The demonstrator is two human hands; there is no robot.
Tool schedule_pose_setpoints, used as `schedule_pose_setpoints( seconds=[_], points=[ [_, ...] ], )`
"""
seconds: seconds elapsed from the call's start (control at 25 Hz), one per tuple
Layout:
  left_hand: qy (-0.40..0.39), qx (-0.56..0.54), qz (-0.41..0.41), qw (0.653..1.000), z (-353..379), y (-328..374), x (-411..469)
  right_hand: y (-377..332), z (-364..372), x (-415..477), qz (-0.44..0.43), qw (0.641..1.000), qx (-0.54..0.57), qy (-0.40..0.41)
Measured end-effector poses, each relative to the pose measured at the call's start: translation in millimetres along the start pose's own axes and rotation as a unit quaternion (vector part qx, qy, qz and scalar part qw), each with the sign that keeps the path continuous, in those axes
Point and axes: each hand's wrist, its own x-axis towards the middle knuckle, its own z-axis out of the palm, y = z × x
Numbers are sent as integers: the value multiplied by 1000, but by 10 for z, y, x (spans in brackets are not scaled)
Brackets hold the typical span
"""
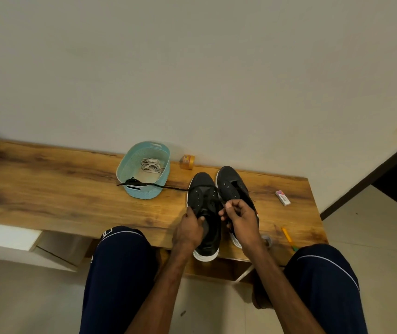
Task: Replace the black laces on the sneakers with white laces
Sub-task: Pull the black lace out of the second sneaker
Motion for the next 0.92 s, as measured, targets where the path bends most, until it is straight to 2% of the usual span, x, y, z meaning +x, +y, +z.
schedule_pose_setpoints(
  seconds=[0.08,0.16,0.24,0.36,0.48,0.56,0.64,0.8,0.84,0.92],
  points=[
    [35,31,19,999,52,-6,-68,-27,22,8,-1,1000,1,-4],
    [128,58,66,988,86,27,-205,-33,70,-26,-12,1000,2,-19],
    [177,4,105,979,99,78,-348,-27,120,-102,-35,999,-15,-39],
    [102,-225,70,966,23,85,-466,-34,168,-267,-82,993,-57,-67],
    [47,-346,60,935,-107,15,-508,-25,179,-470,-119,980,-129,-94],
    [58,-357,87,928,-180,-12,-582,1,174,-614,-117,974,-164,-100],
    [70,-333,131,931,-214,-54,-653,2,165,-713,-96,981,-153,-73],
    [39,-279,203,938,-271,-170,-807,-88,60,-811,-88,988,-108,71],
    [30,-267,217,939,-276,-193,-842,-109,22,-833,-98,989,-96,60],
    [20,-246,244,938,-268,-220,-915,-148,-24,-890,-109,988,-111,-19]
  ],
)
